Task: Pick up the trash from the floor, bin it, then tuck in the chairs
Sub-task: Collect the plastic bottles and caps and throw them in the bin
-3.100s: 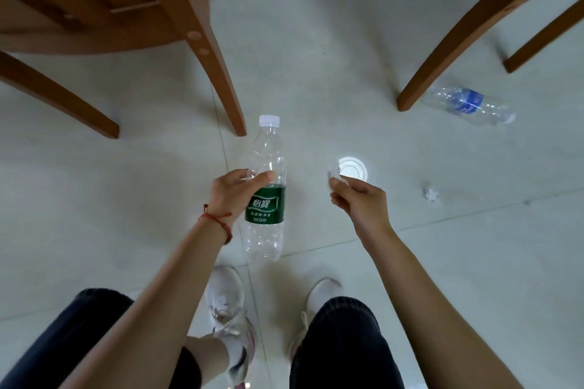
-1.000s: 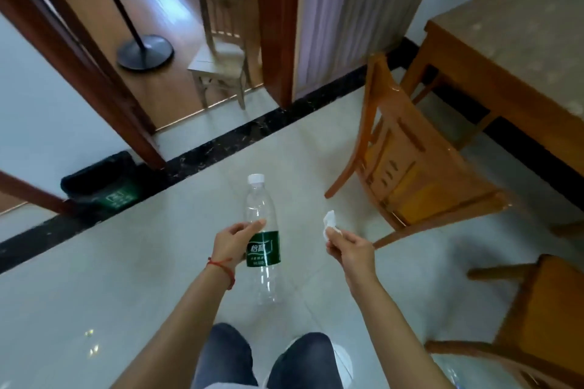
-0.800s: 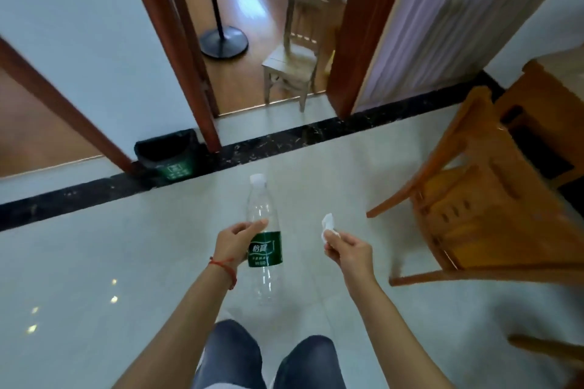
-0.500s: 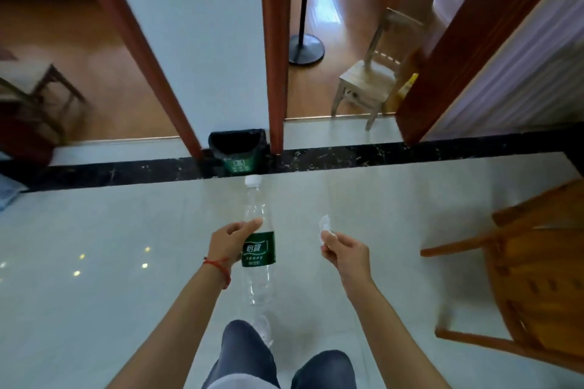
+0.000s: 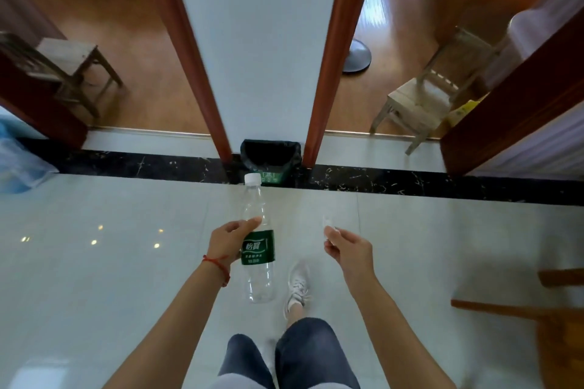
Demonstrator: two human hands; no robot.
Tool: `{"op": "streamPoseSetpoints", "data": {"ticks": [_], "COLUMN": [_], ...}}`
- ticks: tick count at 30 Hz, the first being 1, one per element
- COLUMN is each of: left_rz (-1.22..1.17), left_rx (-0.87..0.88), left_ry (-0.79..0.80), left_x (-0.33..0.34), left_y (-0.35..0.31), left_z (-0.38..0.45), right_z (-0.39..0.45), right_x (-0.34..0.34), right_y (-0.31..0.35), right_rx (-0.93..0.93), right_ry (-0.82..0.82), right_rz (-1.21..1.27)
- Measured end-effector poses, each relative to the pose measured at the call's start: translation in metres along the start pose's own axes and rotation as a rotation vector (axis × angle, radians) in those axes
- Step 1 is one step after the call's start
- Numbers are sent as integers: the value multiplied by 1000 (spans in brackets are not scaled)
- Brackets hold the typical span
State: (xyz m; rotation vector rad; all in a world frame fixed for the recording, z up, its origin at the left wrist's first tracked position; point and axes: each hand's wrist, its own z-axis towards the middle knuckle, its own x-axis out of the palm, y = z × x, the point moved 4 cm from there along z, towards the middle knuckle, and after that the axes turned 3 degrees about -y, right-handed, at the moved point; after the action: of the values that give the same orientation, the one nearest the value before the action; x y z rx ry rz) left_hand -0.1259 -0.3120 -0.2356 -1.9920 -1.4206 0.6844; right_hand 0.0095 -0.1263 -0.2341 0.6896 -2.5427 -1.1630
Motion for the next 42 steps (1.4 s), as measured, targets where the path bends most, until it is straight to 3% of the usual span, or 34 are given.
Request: {"op": "streamPoseSetpoints", "data": {"ticks": [15, 30, 42], "left_rz": [-132, -89, -104], "left_rx": [-102, -295, -441], "left_ry": [-118, -116, -153], "left_x": [54, 59, 84], "left_y": [-122, -152, -95], "left_z": [150, 303, 407], "right_z": [175, 269, 364], "right_x": [100, 169, 184], "right_y": [118, 102, 55], "right_rx": [34, 145, 272], "right_ry": [31, -88, -117], "right_rz": [-85, -18, -51]}}
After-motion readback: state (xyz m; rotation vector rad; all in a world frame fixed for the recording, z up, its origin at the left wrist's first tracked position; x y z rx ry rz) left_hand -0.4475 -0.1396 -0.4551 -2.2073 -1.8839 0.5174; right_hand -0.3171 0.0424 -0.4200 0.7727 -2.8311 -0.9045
